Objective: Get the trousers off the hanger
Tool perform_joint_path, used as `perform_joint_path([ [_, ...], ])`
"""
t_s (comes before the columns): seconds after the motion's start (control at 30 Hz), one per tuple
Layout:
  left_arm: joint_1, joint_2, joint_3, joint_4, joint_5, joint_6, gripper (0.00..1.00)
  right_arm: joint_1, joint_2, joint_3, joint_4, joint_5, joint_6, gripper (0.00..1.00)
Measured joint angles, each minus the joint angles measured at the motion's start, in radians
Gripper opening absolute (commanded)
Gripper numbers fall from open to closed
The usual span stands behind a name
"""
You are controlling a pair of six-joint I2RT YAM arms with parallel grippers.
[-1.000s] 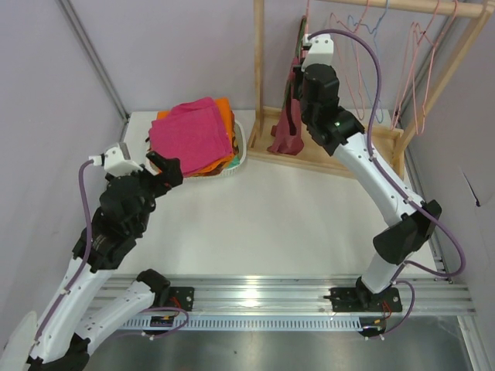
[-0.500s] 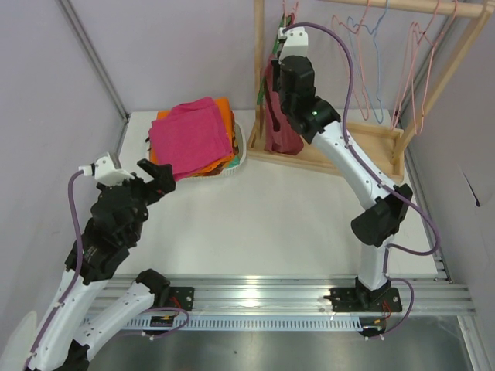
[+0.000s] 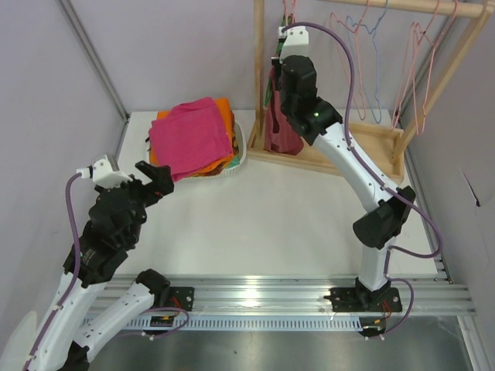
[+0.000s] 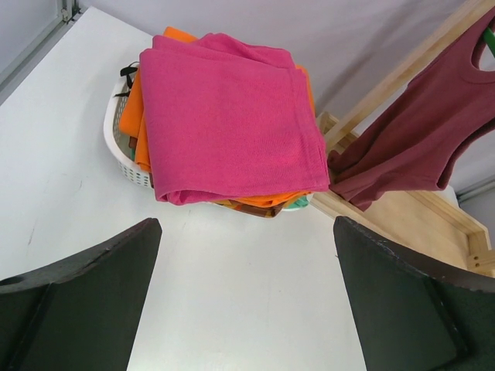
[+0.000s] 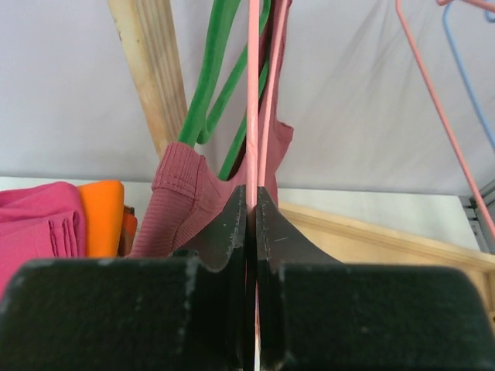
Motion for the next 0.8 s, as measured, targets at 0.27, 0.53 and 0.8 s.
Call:
perform_joint_path([
  [0.27,0.0,0.002,-0.008,-0.005,0.018,-0.009,1.0,-0.029,-0.116,-0.156,0.105,-0.019,-0.008,0.0],
  [0.53,0.0,0.002,-0.008,-0.008,0.03,-0.019,1.0,-0.082,-0.167,-0.218,0.125,-0.042,0.027,0.0],
  [0.8,0.0,0.019,-0.008,-0.007,0.043,-0.019,1.0,-0.129,-0.2,-0.254,0.084,-0.047,0.073,0.0],
])
